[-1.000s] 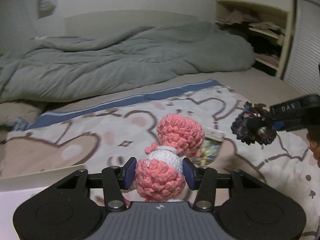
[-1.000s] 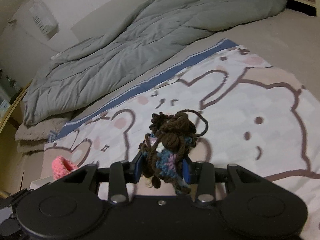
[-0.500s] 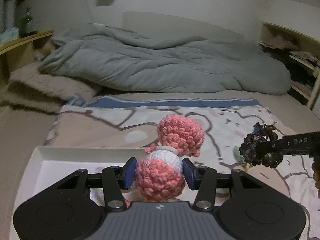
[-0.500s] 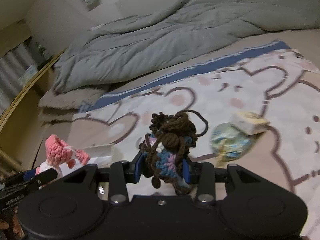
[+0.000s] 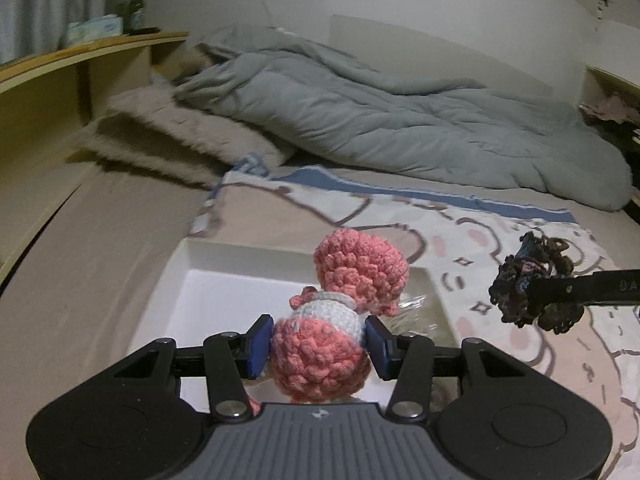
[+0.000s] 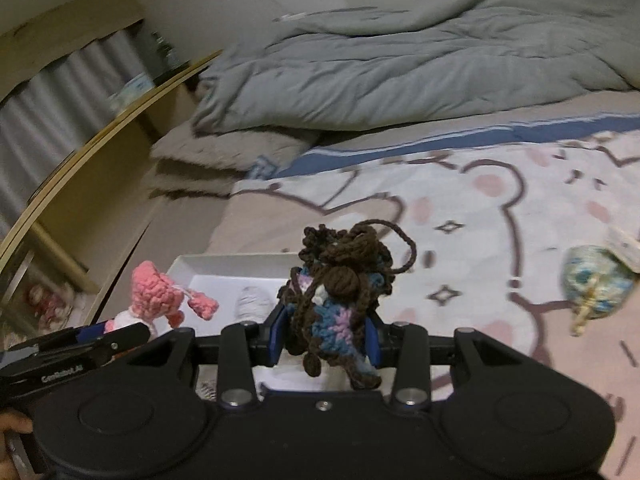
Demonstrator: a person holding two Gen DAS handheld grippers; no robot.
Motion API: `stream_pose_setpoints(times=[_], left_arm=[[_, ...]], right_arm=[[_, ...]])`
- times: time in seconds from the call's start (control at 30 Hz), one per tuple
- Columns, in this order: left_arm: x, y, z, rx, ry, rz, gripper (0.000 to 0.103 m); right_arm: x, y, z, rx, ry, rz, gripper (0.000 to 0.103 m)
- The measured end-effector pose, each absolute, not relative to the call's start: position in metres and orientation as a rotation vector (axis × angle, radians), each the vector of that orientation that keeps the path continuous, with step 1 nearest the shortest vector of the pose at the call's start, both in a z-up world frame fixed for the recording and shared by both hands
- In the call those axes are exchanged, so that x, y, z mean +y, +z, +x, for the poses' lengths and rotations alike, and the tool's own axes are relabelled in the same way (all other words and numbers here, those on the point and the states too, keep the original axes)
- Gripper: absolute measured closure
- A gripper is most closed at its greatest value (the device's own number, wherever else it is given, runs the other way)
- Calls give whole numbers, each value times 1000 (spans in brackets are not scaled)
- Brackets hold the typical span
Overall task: Organize objects
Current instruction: 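Carry the pink doll and dark scrunchie over the white tray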
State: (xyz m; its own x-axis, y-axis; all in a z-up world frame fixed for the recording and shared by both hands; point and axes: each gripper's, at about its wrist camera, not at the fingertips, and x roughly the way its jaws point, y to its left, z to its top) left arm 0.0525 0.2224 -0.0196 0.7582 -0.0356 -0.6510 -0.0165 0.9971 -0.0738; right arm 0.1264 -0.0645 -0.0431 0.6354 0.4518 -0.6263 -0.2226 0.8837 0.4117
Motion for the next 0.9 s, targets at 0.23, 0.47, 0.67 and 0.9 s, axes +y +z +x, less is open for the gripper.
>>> stream_pose_setpoints(times=[0.23, 0.47, 0.67, 0.9], left_arm=[[269, -30, 35, 731, 78, -109, 52], [308, -40, 24, 770, 184, -177, 52], [324, -51, 20, 814, 223, -203, 52], [329, -63, 20, 846, 239, -198, 51]], right_arm=[[-13, -45, 120, 801, 488, 251, 63], [46, -60, 108, 856, 582, 240, 63], [91, -66, 101, 884, 644, 211, 63], [122, -73, 98, 917, 670, 221, 44]])
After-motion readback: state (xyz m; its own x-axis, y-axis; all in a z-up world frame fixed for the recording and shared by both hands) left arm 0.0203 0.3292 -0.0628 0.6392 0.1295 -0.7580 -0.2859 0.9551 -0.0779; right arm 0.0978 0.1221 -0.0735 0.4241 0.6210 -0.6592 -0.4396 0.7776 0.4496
